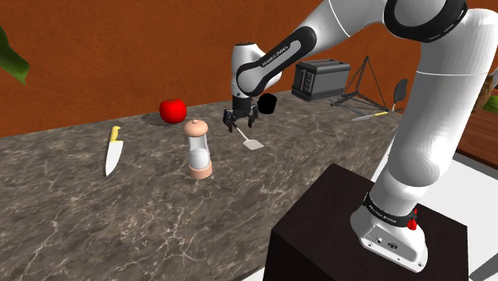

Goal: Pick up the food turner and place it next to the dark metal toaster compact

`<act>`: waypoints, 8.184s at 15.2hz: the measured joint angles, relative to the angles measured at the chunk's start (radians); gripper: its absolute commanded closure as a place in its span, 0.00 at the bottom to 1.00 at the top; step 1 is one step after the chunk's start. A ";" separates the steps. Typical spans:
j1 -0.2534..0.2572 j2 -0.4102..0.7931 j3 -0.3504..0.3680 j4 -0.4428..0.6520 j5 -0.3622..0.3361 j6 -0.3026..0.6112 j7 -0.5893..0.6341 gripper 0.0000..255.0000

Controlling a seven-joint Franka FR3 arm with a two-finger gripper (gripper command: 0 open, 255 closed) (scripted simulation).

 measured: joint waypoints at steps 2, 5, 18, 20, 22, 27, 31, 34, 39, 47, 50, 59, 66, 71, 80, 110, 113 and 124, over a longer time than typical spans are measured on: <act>0.000 0.002 0.000 -0.001 -0.001 0.003 0.000 0.00; 0.000 0.002 0.000 -0.001 -0.001 0.003 0.000 1.00; -0.001 -0.012 0.001 0.011 0.005 -0.022 -0.005 1.00; -0.002 -0.028 0.002 0.021 0.011 -0.047 -0.010 1.00; -0.003 -0.042 0.003 0.030 0.016 -0.070 -0.014 1.00; -0.005 -0.077 0.005 0.055 0.029 -0.129 -0.023 1.00; -0.004 -0.095 0.007 0.091 0.036 -0.182 -0.028 1.00; -0.006 -0.112 0.006 0.114 0.042 -0.221 -0.033 1.00; -0.007 -0.135 0.006 0.152 0.049 -0.281 -0.040 1.00; -0.007 -0.153 0.006 0.240 0.056 -0.386 -0.047 1.00; -0.008 -0.160 0.006 0.272 0.058 -0.426 -0.050 1.00; -0.006 -0.164 0.007 0.388 0.060 -0.545 -0.052 1.00; -0.005 -0.148 0.008 0.504 0.057 -0.646 -0.053 1.00; -0.031 -0.196 -0.017 0.468 0.070 -0.657 -0.104 1.00; -0.124 -0.338 -0.134 0.318 0.092 -0.643 -0.315 1.00; -0.374 -0.316 -0.537 0.291 0.077 -0.594 -0.965 1.00; -0.375 -0.317 -0.539 0.252 0.076 -0.555 -0.968 1.00; -0.377 -0.317 -0.542 0.105 0.076 -0.408 -0.970 1.00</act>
